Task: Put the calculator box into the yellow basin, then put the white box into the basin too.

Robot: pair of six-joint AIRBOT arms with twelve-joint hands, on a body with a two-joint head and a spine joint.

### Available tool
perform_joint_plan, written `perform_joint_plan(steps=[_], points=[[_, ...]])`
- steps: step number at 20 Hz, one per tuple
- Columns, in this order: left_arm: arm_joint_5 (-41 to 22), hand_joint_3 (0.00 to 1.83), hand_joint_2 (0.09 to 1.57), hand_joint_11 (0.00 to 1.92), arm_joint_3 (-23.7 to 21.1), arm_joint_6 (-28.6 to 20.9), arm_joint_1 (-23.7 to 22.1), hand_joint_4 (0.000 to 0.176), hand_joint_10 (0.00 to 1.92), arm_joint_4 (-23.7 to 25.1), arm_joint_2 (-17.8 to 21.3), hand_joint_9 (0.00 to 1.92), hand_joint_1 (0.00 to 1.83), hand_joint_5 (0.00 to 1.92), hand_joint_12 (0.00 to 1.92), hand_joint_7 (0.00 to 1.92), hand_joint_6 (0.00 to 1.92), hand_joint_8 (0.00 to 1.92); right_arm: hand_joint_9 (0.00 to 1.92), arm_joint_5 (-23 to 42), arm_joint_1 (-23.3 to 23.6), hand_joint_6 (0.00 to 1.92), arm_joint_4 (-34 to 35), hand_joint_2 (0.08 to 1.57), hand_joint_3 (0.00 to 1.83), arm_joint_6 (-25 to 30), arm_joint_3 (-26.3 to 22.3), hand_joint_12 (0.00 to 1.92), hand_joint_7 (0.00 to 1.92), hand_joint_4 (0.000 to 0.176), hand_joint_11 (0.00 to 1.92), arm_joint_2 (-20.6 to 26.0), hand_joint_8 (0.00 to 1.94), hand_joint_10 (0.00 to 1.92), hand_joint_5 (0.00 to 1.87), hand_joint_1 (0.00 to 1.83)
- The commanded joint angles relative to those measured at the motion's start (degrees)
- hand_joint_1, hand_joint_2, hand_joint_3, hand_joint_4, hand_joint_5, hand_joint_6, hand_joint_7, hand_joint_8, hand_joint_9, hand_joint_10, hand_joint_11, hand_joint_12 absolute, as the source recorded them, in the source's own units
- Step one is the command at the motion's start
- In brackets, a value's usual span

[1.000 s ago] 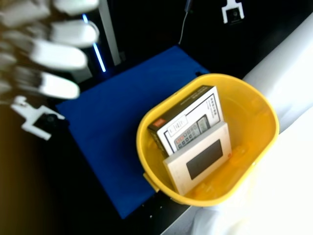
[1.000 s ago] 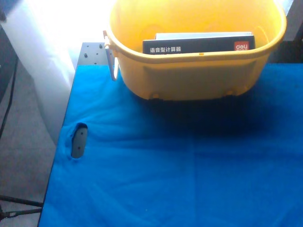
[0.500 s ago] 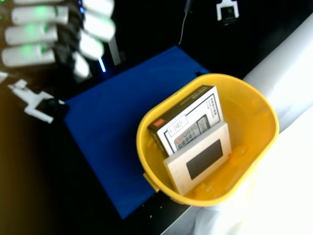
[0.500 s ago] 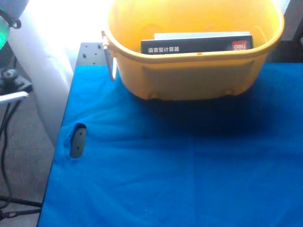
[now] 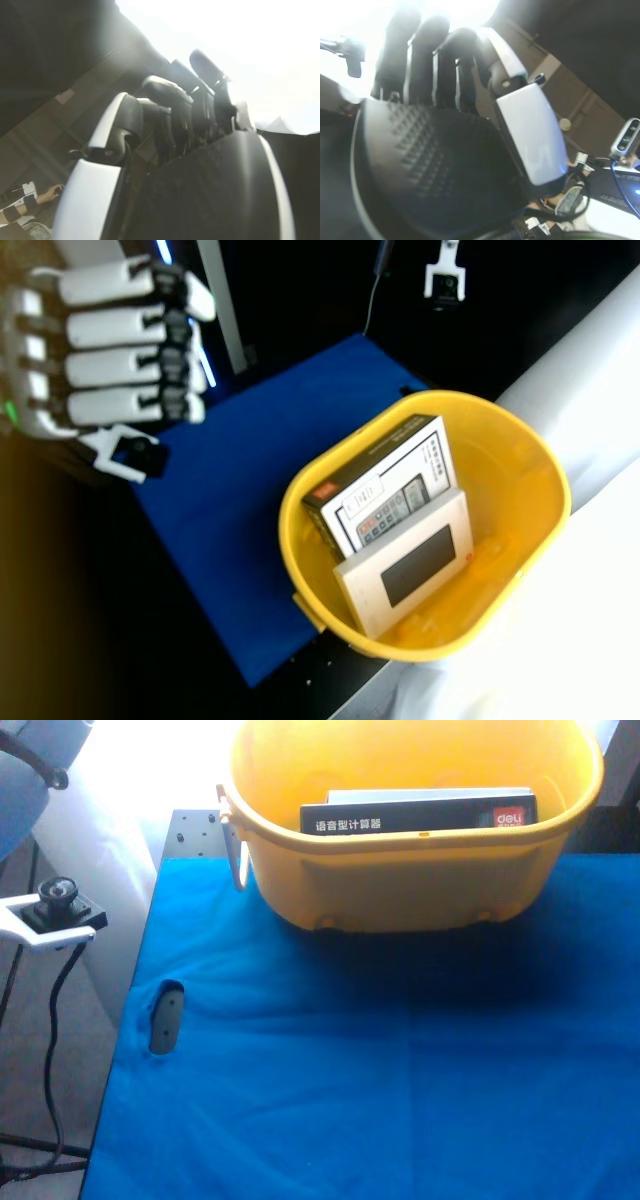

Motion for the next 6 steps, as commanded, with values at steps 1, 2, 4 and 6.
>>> perform_joint_plan(steps=[1,2,4,6], points=[[-6.4,0.00,1.46,0.00,0.0,-0.6,-0.5,0.000,1.46,0.8,-0.1,0.08,1.01,0.54,1.83,0.30,1.79,1.84,0.84,-6.4,0.5,1.53,-0.4,1.37,0.00,0.8,0.1,1.92,0.67,0.000,0.91,0.1,1.73,1.92,0.45,1.12],[-6.4,0.00,1.42,0.00,0.0,-0.7,-0.5,0.000,1.39,0.8,-0.1,0.05,0.97,0.50,1.85,0.28,1.71,1.35,0.87,-6.4,0.5,1.45,-0.4,1.34,0.00,0.8,0.1,1.92,0.69,0.000,1.00,0.1,1.68,1.92,0.52,1.12],[-6.4,0.00,1.38,0.00,0.0,-0.8,-0.5,0.000,1.25,0.8,-0.1,0.14,0.79,0.41,1.87,0.41,0.99,0.92,0.69,-6.4,0.5,1.57,-0.4,1.38,0.00,0.8,0.1,1.92,0.63,0.000,0.78,0.2,1.72,1.84,0.48,1.06],[-6.4,0.00,1.41,0.00,0.0,-0.7,-0.5,0.000,1.42,0.7,-0.2,0.12,1.00,0.52,1.90,0.41,1.53,1.58,0.72,-6.4,0.5,1.28,-0.4,1.31,0.00,0.8,0.2,1.92,0.70,0.000,0.74,0.2,1.71,1.91,0.64,1.16]])
